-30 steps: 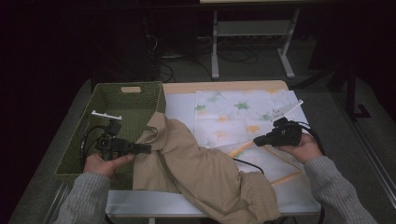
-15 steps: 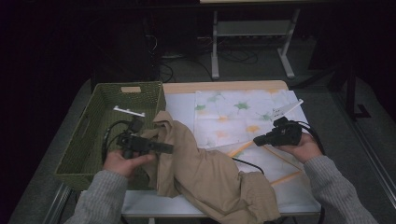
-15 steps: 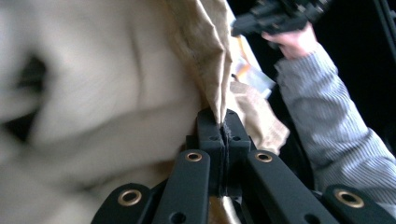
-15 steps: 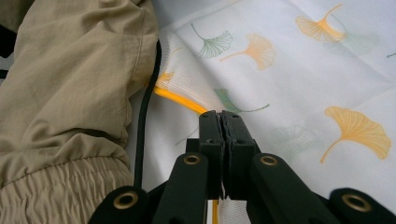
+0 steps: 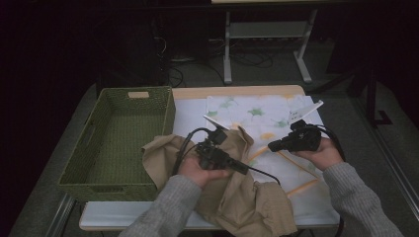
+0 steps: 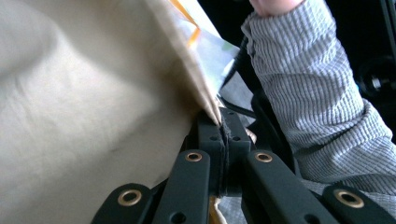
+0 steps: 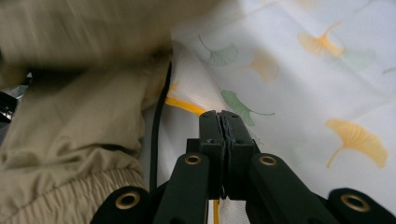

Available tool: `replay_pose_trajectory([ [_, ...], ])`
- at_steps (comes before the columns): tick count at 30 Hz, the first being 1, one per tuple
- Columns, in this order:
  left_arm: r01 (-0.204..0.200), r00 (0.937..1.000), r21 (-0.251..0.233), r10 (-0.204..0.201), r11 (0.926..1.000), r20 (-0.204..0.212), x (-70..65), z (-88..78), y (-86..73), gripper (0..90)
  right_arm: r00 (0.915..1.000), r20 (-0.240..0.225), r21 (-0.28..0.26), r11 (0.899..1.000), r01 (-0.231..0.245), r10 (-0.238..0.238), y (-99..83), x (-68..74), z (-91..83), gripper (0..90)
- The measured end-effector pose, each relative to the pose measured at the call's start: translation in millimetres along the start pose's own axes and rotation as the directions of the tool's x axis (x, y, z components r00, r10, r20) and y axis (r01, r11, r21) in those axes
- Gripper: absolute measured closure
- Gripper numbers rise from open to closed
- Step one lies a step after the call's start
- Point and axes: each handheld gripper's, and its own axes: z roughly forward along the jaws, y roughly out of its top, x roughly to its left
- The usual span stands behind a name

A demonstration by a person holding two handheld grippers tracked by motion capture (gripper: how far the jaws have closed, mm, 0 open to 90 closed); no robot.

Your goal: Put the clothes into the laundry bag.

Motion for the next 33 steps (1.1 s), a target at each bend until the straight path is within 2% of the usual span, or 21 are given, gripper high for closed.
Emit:
replay_pose_trajectory([
  [5,-0.026,0.9989,0.038,0.024,0.9990,0.040,-12.9,31.8,13.8,89.5,0.9999,0.010,0.011,1.000,0.010,-0.010,12.4,-0.7,-9.1,87.7],
  [9,-0.063,0.9952,0.063,0.058,0.9960,0.079,-23.6,57.8,24.5,89.6,0.9994,0.022,0.004,1.000,0.027,-0.027,23.0,1.2,-16.2,87.7],
  [11,-0.067,0.9953,0.073,0.062,0.9950,0.075,-21.1,67.9,25.5,89.6,0.9992,0.025,0.003,1.000,0.030,-0.030,25.2,0.4,-17.1,87.7],
  [15,-0.021,0.9992,0.068,0.019,0.9975,0.035,-2.2,73.9,21.1,89.4,0.9995,0.028,0.033,0.999,0.016,-0.017,21.0,-3.9,-13.4,87.7],
  [18,0.008,0.9996,0.051,-0.010,0.9986,0.028,6.1,72.4,17.5,88.8,0.9996,0.027,0.032,0.999,0.003,-0.004,17.9,-4.9,-11.6,87.7],
  [20,0.002,0.9997,0.043,-0.003,0.9991,0.024,5.8,68.6,16.8,87.0,0.9996,0.026,0.033,0.999,0.008,-0.009,17.1,-5.2,-9.7,87.7],
  [22,0.006,0.9997,0.029,-0.007,0.9996,0.021,5.4,61.1,16.3,78.2,0.9996,0.026,0.033,0.999,0.005,-0.006,16.7,-5.4,-8.4,87.7],
  [24,0.005,0.9998,0.021,-0.005,0.9998,0.018,5.3,54.4,14.9,75.8,0.9997,0.025,0.031,1.000,0.002,-0.003,16.6,-6.3,-7.3,87.6],
  [26,0.016,0.9997,-0.004,-0.016,0.9999,0.019,6.8,45.2,11.6,69.6,0.9997,0.025,0.034,0.999,-0.002,0.001,16.1,-7.0,-6.7,87.7],
  [28,0.033,0.9994,-0.023,-0.032,0.9992,0.013,9.2,36.3,7.3,65.9,0.9997,0.026,0.037,0.999,-0.005,0.004,15.5,-8.0,-5.8,87.7],
  [33,0.041,0.9990,-0.056,-0.042,0.9976,-0.015,16.2,13.2,-8.0,50.7,0.9997,0.022,0.037,0.999,-0.009,0.009,16.0,-9.5,-4.0,87.6],
])
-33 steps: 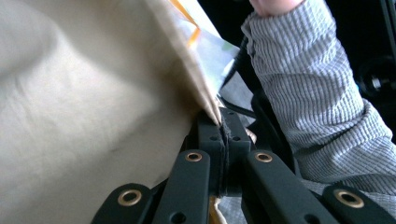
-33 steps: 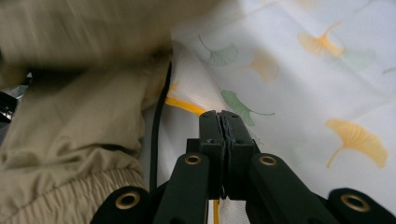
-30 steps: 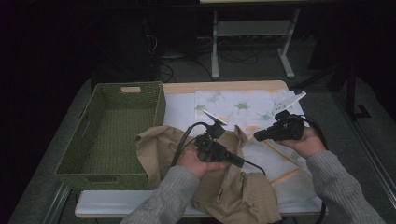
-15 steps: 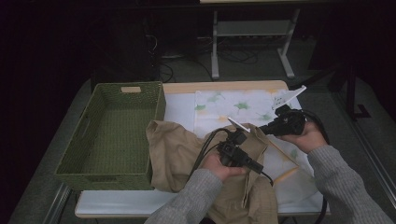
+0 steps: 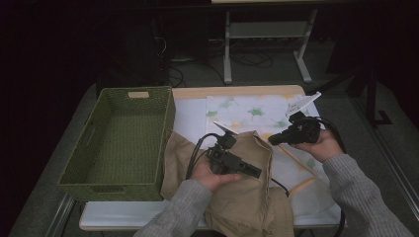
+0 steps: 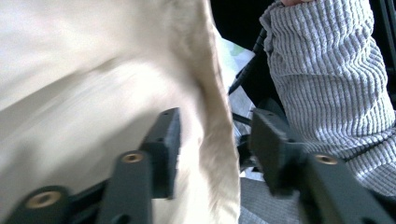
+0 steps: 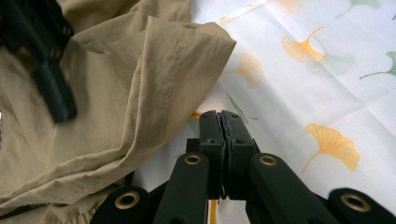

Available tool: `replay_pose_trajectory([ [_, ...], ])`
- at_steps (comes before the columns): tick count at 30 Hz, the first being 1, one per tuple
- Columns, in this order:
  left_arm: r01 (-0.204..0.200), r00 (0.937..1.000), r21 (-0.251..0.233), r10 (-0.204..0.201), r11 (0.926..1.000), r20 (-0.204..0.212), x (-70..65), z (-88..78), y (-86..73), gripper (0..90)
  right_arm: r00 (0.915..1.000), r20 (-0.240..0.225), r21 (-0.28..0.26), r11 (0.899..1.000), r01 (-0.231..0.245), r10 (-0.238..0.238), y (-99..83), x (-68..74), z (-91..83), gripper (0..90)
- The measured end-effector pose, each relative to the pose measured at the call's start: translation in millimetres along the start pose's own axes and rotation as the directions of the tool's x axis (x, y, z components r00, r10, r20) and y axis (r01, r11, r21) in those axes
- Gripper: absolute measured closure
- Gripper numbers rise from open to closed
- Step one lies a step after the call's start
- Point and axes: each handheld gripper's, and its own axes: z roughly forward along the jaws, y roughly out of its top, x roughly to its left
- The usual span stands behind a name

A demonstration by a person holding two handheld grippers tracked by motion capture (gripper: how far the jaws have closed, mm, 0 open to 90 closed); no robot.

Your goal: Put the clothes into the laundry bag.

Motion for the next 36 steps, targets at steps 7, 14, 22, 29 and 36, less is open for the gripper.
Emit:
replay_pose_trajectory([
  [7,0.042,0.9981,-0.001,-0.042,0.9991,-0.045,18.0,-12.1,-22.7,34.7,1.0000,-0.004,0.000,1.000,-0.007,0.007,0.3,0.3,1.4,87.6],
  [14,0.063,0.9774,0.108,-0.039,0.9922,-0.208,29.5,28.6,-31.1,48.5,0.9999,-0.014,0.008,1.000,0.010,-0.010,2.9,5.3,5.7,87.6],
  [22,0.050,0.9940,0.062,-0.044,0.9968,-0.101,30.4,51.1,-18.7,90.0,0.9994,-0.028,-0.016,1.000,0.018,-0.019,5.8,8.1,5.3,87.7],
  [29,0.098,0.9864,-0.035,-0.102,0.9945,-0.129,31.5,67.5,7.4,90.0,0.9991,-0.037,-0.027,0.999,0.020,-0.021,8.9,9.4,8.3,87.6],
  [36,0.087,0.9926,-0.045,-0.090,0.9952,-0.082,25.6,53.0,2.1,76.4,0.9993,-0.035,-0.023,1.000,0.013,-0.013,7.1,6.9,7.2,87.6],
])
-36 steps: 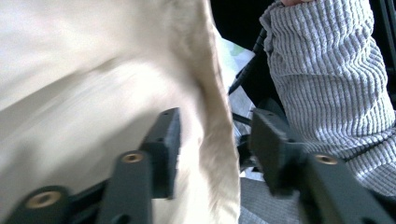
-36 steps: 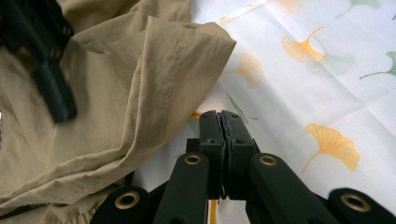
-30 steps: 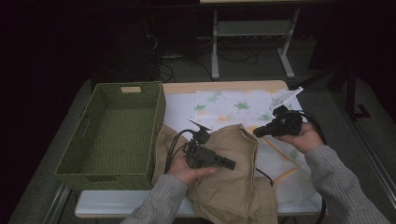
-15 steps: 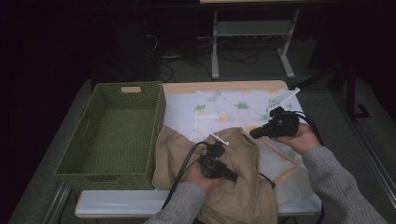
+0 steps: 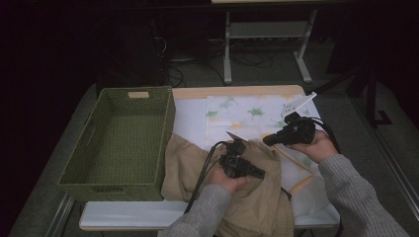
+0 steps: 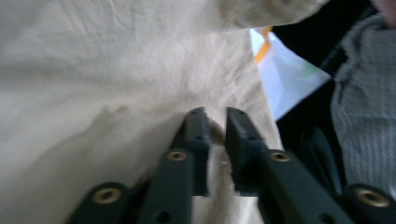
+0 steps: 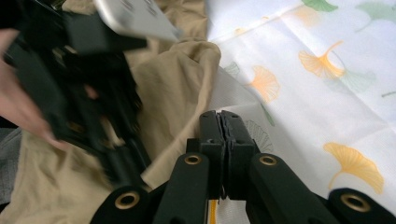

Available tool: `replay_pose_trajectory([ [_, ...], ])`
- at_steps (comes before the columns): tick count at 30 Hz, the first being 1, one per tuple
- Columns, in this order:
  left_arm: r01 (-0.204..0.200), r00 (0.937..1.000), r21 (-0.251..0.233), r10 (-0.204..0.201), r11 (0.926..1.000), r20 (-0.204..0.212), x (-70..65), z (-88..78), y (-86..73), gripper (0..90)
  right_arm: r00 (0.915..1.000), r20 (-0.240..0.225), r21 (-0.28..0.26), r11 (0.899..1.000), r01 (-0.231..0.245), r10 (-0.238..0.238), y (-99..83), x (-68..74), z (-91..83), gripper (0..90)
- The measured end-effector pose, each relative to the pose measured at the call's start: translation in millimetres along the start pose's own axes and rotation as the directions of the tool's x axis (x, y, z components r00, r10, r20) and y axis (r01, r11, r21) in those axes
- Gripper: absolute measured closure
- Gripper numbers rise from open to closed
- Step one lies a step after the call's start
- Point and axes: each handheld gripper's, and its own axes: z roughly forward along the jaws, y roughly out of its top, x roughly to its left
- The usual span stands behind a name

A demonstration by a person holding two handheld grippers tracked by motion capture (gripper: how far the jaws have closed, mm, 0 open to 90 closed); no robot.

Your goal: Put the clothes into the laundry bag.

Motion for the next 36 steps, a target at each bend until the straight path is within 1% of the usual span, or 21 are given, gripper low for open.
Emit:
replay_pose_trajectory([
  [1,-0.009,0.9998,-0.003,0.009,1.0000,0.015,-0.9,-6.4,-1.8,75.3,1.0000,0.001,0.000,1.000,-0.001,0.001,-0.5,-1.1,-0.4,87.7],
  [2,-0.015,0.9998,-0.001,0.015,0.9999,0.013,-1.5,-13.6,-3.8,73.9,1.0000,0.001,0.000,1.000,-0.003,0.003,-0.9,-1.2,-0.8,87.6],
  [3,-0.022,0.9998,-0.014,0.022,0.9997,0.002,-1.5,-22.9,-7.5,71.5,1.0000,0.003,0.002,1.000,-0.002,0.002,-1.2,-1.2,-1.2,87.7],
  [4,-0.019,0.9998,-0.020,0.019,0.9996,-0.001,-0.9,-28.7,-9.8,69.9,1.0000,0.006,0.005,1.000,-0.003,0.003,-1.7,-0.5,-1.5,87.6],
  [7,-0.015,0.9993,-0.034,0.013,0.9993,-0.035,3.4,-51.3,-21.1,61.3,0.9999,0.012,0.014,1.000,-0.007,0.007,-3.1,-1.8,-2.8,87.7],
  [10,-0.004,0.9977,-0.069,-0.001,0.9976,-0.068,9.9,-70.8,-32.4,51.5,0.9998,0.019,0.016,1.000,-0.011,0.011,-4.9,-3.6,-3.8,87.6],
  [13,0.007,0.9915,-0.094,-0.019,0.9956,-0.129,18.9,-88.5,-44.8,43.4,0.9997,0.020,0.022,1.000,-0.017,0.016,-5.0,-4.3,-3.5,87.6],
  [16,0.049,0.9846,-0.094,-0.064,0.9944,-0.163,30.1,-96.5,-56.9,36.9,0.9997,0.020,0.018,1.000,-0.015,0.014,-4.1,-5.3,-2.3,87.6],
  [18,0.082,0.9825,-0.056,-0.090,0.9951,-0.163,36.1,-93.6,-62.5,32.9,0.9997,0.016,0.018,1.000,-0.020,0.020,-3.4,-5.4,-1.0,87.6],
  [19,0.091,0.9832,-0.030,-0.094,0.9954,-0.156,38.6,-90.0,-64.4,32.0,0.9997,0.016,0.019,1.000,-0.019,0.018,-2.7,-5.3,-0.1,87.6],
  [21,0.086,0.9827,0.012,-0.083,0.9962,-0.165,39.7,-79.0,-65.9,35.3,0.9998,0.010,0.014,1.000,-0.015,0.015,-1.0,-4.2,1.6,87.7],
  [22,0.071,0.9842,0.038,-0.064,0.9967,-0.165,39.2,-73.0,-65.7,44.0,0.9999,0.009,0.013,1.000,-0.013,0.013,0.0,-3.5,2.4,87.6],
  [23,0.062,0.9832,0.053,-0.052,0.9967,-0.175,37.8,-65.9,-64.9,56.3,0.9999,0.005,0.011,1.000,-0.011,0.011,0.9,-2.7,3.1,87.7],
  [24,0.047,0.9854,0.069,-0.035,0.9965,-0.167,37.0,-60.0,-63.4,69.1,1.0000,0.001,0.008,1.000,-0.010,0.010,1.6,-2.2,3.9,87.7],
  [25,0.031,0.9894,0.066,-0.021,0.9973,-0.144,36.0,-55.5,-61.8,82.0,1.0000,0.001,0.009,1.000,-0.009,0.008,2.3,-1.6,4.2,87.7],
  [26,0.031,0.9931,0.066,-0.024,0.9974,-0.115,34.2,-51.2,-59.3,85.6,1.0000,-0.002,0.008,1.000,-0.007,0.007,2.9,-0.7,4.4,87.7],
  [28,0.021,0.9986,0.052,-0.018,0.9984,-0.049,28.3,-44.6,-53.2,86.6,0.9999,-0.011,-0.001,1.000,-0.006,0.006,3.8,0.9,4.0,87.7],
  [29,0.017,0.9996,0.029,-0.017,0.9994,-0.021,24.6,-43.0,-49.0,86.6,0.9999,-0.017,-0.004,1.000,-0.005,0.005,4.2,1.6,3.5,87.7],
  [31,0.013,0.9990,-0.023,-0.012,0.9996,0.043,15.2,-40.6,-37.4,86.6,0.9998,-0.020,-0.006,1.000,-0.003,0.003,5.7,2.3,2.1,87.8],
  [33,-0.010,0.9989,-0.046,0.012,0.9989,0.045,2.7,-37.0,-23.7,86.7,0.9997,-0.023,-0.017,1.000,0.009,-0.010,9.0,4.8,-0.2,88.0],
  [36,-0.011,0.9981,-0.092,0.017,0.9957,0.060,-9.3,-28.2,-5.8,86.7,0.9992,-0.033,-0.050,0.999,0.022,-0.024,15.4,9.6,-6.7,88.1],
])
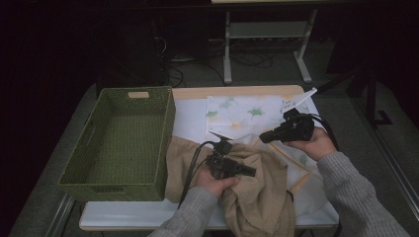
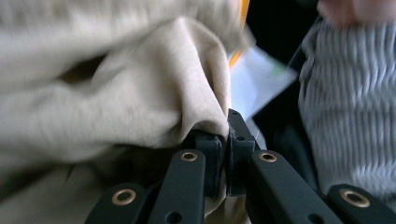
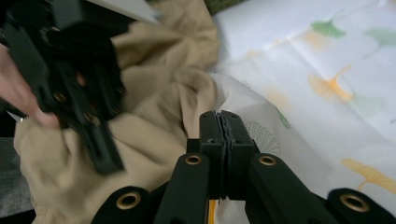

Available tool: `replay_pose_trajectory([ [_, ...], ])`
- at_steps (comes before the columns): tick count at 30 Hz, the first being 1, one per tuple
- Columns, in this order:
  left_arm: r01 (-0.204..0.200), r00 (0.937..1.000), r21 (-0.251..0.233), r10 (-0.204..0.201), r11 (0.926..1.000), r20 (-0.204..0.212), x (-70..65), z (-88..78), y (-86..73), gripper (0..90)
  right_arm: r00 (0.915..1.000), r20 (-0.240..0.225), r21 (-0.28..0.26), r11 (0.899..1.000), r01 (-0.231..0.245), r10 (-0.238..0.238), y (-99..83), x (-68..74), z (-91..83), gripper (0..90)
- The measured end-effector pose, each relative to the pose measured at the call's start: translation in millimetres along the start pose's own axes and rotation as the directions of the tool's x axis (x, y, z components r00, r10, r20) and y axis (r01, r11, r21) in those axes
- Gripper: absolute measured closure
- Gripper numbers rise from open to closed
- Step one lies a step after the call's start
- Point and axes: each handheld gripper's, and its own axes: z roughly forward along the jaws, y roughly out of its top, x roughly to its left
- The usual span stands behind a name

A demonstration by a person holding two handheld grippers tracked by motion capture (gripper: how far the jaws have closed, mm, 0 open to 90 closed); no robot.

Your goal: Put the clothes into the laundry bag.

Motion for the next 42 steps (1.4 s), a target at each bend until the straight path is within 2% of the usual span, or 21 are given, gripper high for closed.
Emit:
replay_pose_trajectory([
  [3,0.017,0.9998,-0.056,-0.016,0.9983,0.011,-3.1,9.5,12.4,86.6,0.9999,0.002,-0.015,1.000,0.012,-0.012,5.7,4.7,-7.0,88.1],
  [5,0.040,0.9992,-0.106,-0.039,0.9935,0.012,0.4,13.6,17.4,86.6,0.9998,0.000,-0.025,1.000,0.018,-0.018,8.3,6.9,-11.0,88.1],
  [7,0.054,0.9964,-0.149,-0.063,0.9873,-0.056,7.2,17.6,18.6,86.3,0.9997,0.004,-0.019,1.000,0.023,-0.023,8.9,7.8,-12.2,88.2],
  [9,0.087,0.9927,-0.137,-0.098,0.9867,-0.071,15.7,22.4,16.5,84.4,0.9998,0.003,-0.002,1.000,0.018,-0.018,6.9,6.6,-10.2,88.2],
  [11,0.074,0.9918,-0.122,-0.086,0.9898,-0.095,17.3,22.6,12.4,79.2,0.9999,0.003,0.016,1.000,0.013,-0.013,3.3,4.8,-6.3,88.1],
  [13,0.087,0.9907,-0.103,-0.096,0.9909,-0.095,17.3,16.8,10.6,67.8,1.0000,0.004,0.025,1.000,0.004,-0.004,-0.9,2.3,-2.6,88.1],
  [15,0.062,0.9903,-0.074,-0.071,0.9954,-0.120,13.3,5.4,8.6,52.6,1.0000,0.005,0.036,0.999,-0.005,0.005,-4.0,-0.6,0.6,88.2],
  [17,0.042,0.9875,-0.063,-0.051,0.9971,-0.149,9.8,-10.1,4.3,43.1,0.9999,0.010,0.050,0.999,-0.004,0.003,-5.4,-1.3,2.6,88.1],
  [21,0.064,0.9917,-0.060,-0.070,0.9961,-0.108,10.7,-42.5,-12.1,33.9,0.9999,0.015,0.052,0.999,-0.005,0.005,-5.0,-2.2,2.3,88.1],
  [23,0.093,0.9929,-0.045,-0.096,0.9946,-0.069,14.7,-52.7,-22.4,31.8,0.9998,0.016,0.054,0.998,-0.008,0.007,-5.6,-3.1,3.0,88.1],
  [25,0.119,0.9925,0.018,-0.118,0.9927,-0.031,16.9,-53.6,-32.9,27.3,0.9997,0.022,0.065,0.998,-0.012,0.010,-6.0,-3.9,4.2,88.1],
  [29,0.105,0.9934,0.086,-0.100,0.9907,-0.056,20.9,-40.6,-44.4,26.4,0.9997,0.022,0.070,0.997,-0.013,0.011,-5.1,-4.7,7.0,88.1],
  [31,0.095,0.9940,0.104,-0.089,0.9900,-0.064,22.2,-28.0,-42.2,27.9,0.9997,0.018,0.073,0.997,-0.015,0.014,-3.7,-3.9,10.2,88.1],
  [32,0.082,0.9951,0.106,-0.075,0.9910,-0.064,22.6,-21.5,-40.2,34.0,0.9999,0.015,0.075,0.997,-0.009,0.008,-3.0,-3.3,12.2,88.2],
  [34,0.074,0.9968,0.112,-0.070,0.9910,-0.040,24.6,-6.7,-37.2,58.5,1.0000,0.007,0.080,0.997,-0.004,0.004,-1.8,-1.5,16.4,88.1],
  [35,0.057,0.9978,0.127,-0.052,0.9903,-0.040,24.5,1.4,-35.7,67.6,1.0000,0.004,0.084,0.997,-0.003,0.003,-1.0,-0.4,17.7,88.2],
  [36,0.021,0.9991,0.130,-0.016,0.9913,-0.040,23.1,7.9,-35.0,79.9,1.0000,-0.001,0.083,0.997,0.004,-0.004,-0.4,0.6,18.8,88.1],
  [37,0.015,0.9995,0.112,-0.012,0.9936,-0.031,21.6,12.6,-34.3,84.8,1.0000,-0.002,0.082,0.997,0.007,-0.006,0.5,2.3,18.9,88.2],
  [40,0.003,0.9974,0.057,-0.007,0.9984,0.071,10.1,14.0,-26.4,86.7,0.9997,-0.009,0.073,0.997,0.023,-0.022,2.9,7.2,14.8,88.2],
  [41,-0.002,0.9930,0.029,-0.001,0.9996,0.118,2.7,10.4,-22.0,86.8,0.9994,-0.008,0.072,0.997,0.034,-0.033,3.4,8.6,12.4,88.2],
  [42,-0.016,0.9892,0.006,0.015,0.9999,0.146,-6.0,5.5,-16.1,86.9,0.9994,-0.006,0.069,0.997,0.036,-0.035,4.1,10.1,9.3,88.2],
])
